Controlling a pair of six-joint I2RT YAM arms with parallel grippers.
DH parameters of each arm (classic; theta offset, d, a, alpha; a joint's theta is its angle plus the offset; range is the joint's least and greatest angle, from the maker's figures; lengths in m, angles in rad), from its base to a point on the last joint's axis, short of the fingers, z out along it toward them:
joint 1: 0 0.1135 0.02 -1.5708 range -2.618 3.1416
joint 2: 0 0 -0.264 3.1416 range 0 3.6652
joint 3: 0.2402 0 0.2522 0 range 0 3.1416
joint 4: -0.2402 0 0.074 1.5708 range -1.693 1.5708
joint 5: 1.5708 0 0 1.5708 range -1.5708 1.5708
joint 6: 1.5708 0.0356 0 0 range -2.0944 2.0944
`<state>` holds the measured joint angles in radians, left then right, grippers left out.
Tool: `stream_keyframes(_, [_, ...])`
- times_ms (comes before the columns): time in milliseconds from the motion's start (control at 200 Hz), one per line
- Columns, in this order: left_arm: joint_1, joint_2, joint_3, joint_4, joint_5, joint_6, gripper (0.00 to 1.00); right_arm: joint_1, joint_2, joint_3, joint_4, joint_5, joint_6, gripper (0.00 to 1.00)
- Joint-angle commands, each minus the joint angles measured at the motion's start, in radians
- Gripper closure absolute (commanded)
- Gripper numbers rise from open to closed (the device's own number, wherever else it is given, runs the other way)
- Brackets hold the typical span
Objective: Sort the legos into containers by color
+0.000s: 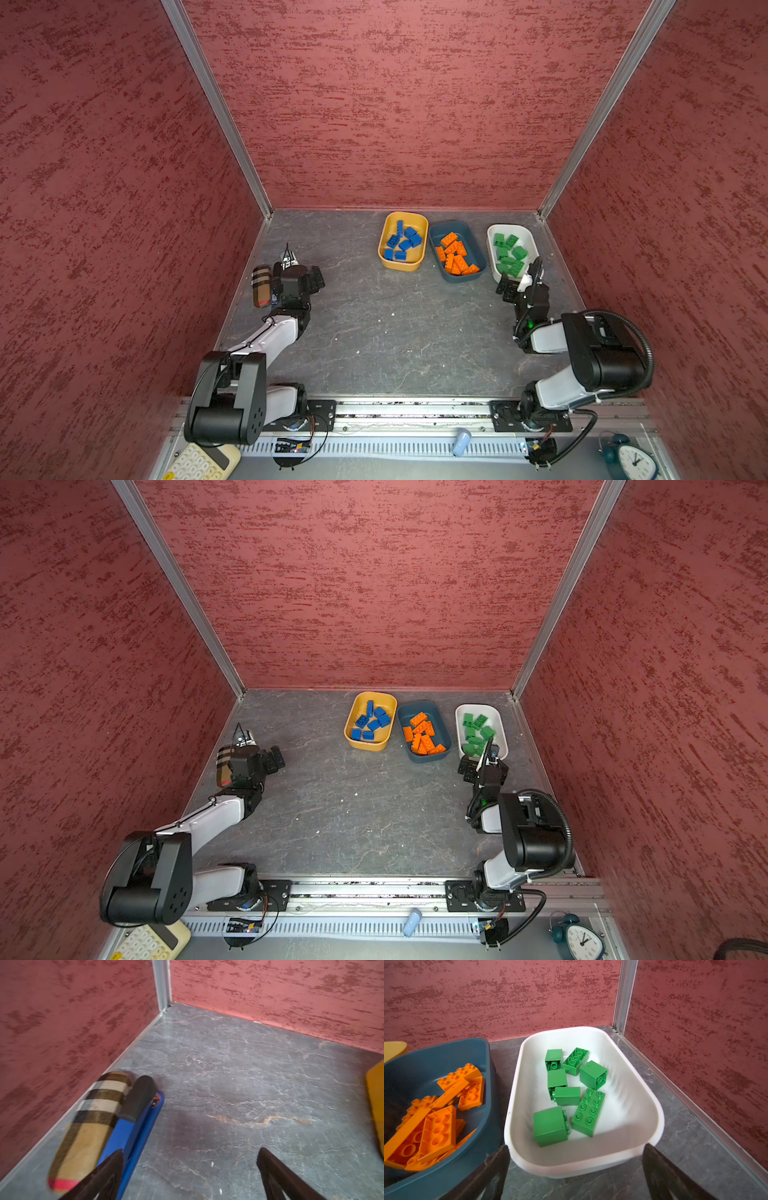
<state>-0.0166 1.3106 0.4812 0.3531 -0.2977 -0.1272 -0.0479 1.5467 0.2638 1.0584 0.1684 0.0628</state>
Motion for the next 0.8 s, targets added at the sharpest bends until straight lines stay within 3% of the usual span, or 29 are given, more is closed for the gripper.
stream_keyframes(0, [0.017, 0.079, -0.033, 0.250, 0.123, 0.058, 0.00, -0.004, -0.006, 0.017, 0.086, -0.045, -0.008, 0.01])
stream_keyframes(120, [0.026, 0.137, -0.018, 0.313, 0.173, 0.099, 0.00, -0.004, -0.005, 0.017, 0.088, -0.045, -0.009, 0.01])
stream_keyframes(250, [0.034, 0.237, -0.139, 0.643, 0.244, 0.124, 0.01, -0.005, -0.004, 0.015, 0.092, -0.044, -0.008, 0.01])
stream_keyframes(341, [0.043, 0.233, -0.135, 0.620, 0.285, 0.126, 0.01, -0.005, -0.004, 0.016, 0.092, -0.045, -0.009, 0.01])
stream_keyframes(386, [0.043, 0.216, -0.101, 0.521, 0.263, 0.111, 0.01, -0.004, -0.004, 0.015, 0.092, -0.044, -0.008, 0.01])
stream_keyframes(491, [0.035, 0.222, -0.122, 0.573, 0.173, 0.088, 0.01, -0.005, -0.004, 0.015, 0.091, -0.045, -0.008, 0.01])
stream_keyframes(797, [0.031, 0.224, -0.122, 0.576, 0.167, 0.088, 0.01, -0.005, -0.002, 0.021, 0.087, -0.043, -0.009, 0.01])
